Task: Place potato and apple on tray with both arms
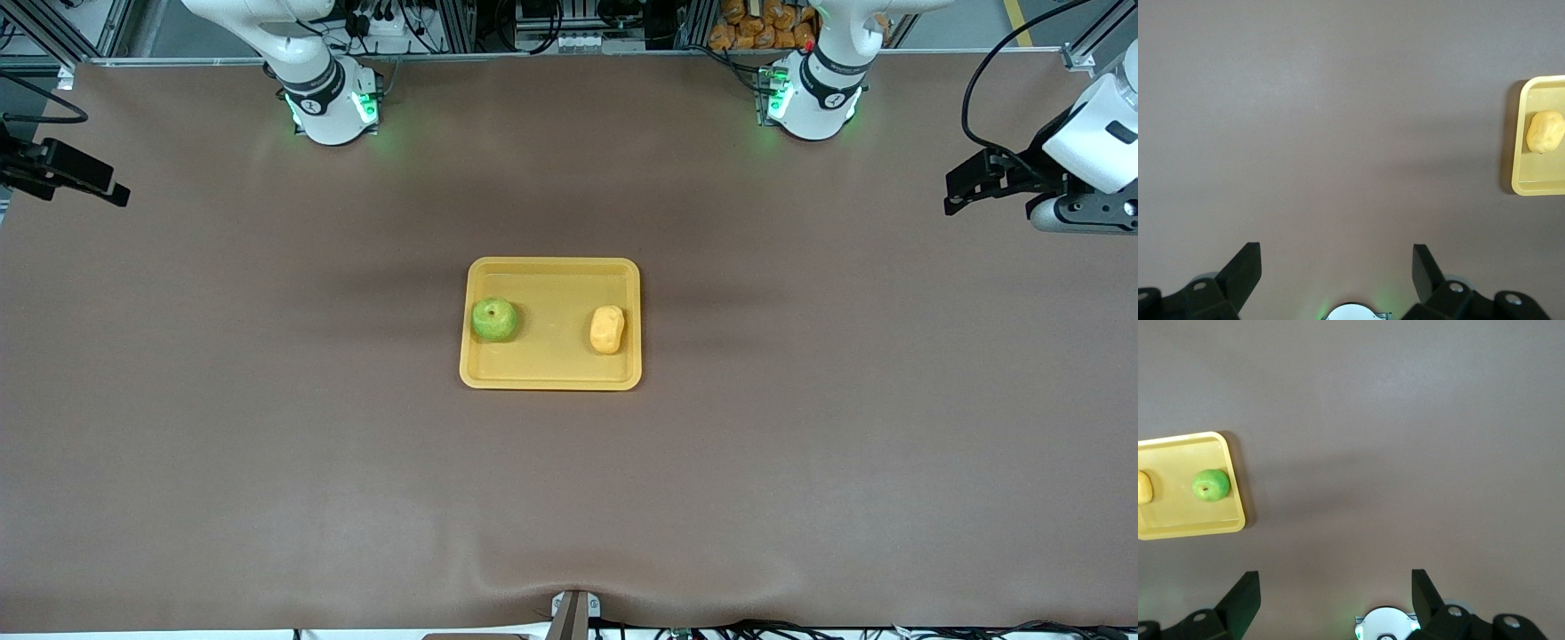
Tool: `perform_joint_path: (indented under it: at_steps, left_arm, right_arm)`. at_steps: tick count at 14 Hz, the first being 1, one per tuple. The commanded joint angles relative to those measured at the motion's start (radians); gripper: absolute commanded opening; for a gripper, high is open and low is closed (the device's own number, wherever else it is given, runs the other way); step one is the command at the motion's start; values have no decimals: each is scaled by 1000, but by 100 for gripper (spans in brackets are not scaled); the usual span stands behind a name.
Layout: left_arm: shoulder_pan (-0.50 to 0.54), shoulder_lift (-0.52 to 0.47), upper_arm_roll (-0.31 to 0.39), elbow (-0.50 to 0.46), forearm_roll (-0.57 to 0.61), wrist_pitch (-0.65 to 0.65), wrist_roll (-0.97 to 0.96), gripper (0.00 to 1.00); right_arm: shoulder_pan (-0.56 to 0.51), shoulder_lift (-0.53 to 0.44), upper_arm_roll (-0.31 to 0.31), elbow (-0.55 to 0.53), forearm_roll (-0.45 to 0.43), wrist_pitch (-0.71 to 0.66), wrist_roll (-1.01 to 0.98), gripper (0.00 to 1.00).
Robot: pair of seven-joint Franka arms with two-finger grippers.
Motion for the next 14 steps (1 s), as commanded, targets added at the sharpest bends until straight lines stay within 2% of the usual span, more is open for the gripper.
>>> perform_joint_path:
  at_steps: [1, 3, 14]
  left_arm:
    - [-1, 6, -1, 13, 5, 0, 2, 100]
    - [-1, 6, -1, 13, 5, 0, 2, 100]
    - [0, 8, -1, 13, 4, 0, 2, 100]
  right_arm:
    - [-15, -46, 29, -50, -62, 19, -20, 100]
    - [-16, -42, 66, -37, -118, 14, -16, 100]
    - [-4, -40, 65, -15, -110, 10, -20, 100]
